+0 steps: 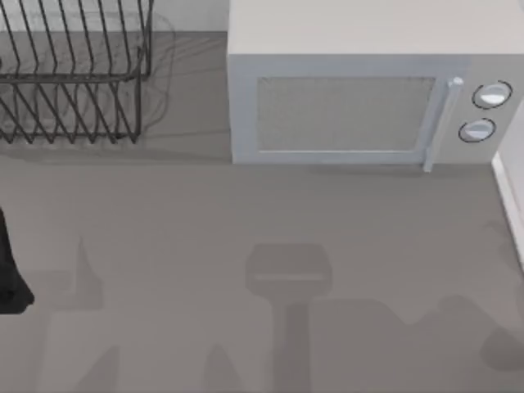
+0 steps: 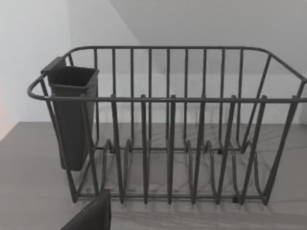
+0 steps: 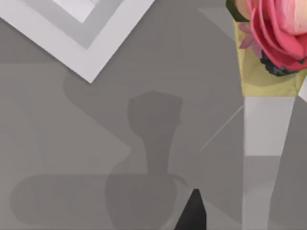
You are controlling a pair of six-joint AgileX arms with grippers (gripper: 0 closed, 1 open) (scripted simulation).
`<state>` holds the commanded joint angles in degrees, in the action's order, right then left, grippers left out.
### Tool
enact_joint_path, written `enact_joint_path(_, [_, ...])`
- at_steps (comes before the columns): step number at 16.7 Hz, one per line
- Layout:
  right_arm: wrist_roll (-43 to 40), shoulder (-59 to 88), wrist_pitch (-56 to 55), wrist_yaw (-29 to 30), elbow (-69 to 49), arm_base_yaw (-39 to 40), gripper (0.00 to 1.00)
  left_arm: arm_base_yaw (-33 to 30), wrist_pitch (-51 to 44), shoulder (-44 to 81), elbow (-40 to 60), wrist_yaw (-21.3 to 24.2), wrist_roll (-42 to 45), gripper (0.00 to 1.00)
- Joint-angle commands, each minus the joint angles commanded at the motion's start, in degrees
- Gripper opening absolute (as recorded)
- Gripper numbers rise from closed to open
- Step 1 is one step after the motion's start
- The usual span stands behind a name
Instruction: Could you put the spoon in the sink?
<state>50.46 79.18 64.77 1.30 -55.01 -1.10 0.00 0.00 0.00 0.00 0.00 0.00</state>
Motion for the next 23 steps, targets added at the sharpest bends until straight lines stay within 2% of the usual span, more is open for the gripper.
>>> enact_joint_path(5, [0.2, 1.8, 0.6, 0.0, -1.6, -0.1, 0.0, 0.0, 0.0, 0.0, 0.0, 0.0, 0.0, 1.0])
enact_joint_path(9, [0.2, 11.2, 4.9, 0.0, -12.3, -1.1, 0.0, 0.0, 0.0, 0.0, 0.0, 0.0, 0.0, 1.0])
enact_joint_path(12, [-0.3, 22.0, 9.8, 0.0, -26.5, -2.0, 0.0, 0.0, 0.0, 0.0, 0.0, 0.0, 0.0, 1.0])
enact_joint_path(19, [-2.6, 52.1, 23.4, 0.2, -71.0, -4.9, 0.0, 0.0, 0.0, 0.0, 0.0, 0.0, 0.0, 1.0])
enact_joint_path(23, [-4.4, 66.2, 29.2, 0.2, -92.3, -6.4, 0.0, 0.0, 0.0, 0.0, 0.0, 0.0, 0.0, 1.0])
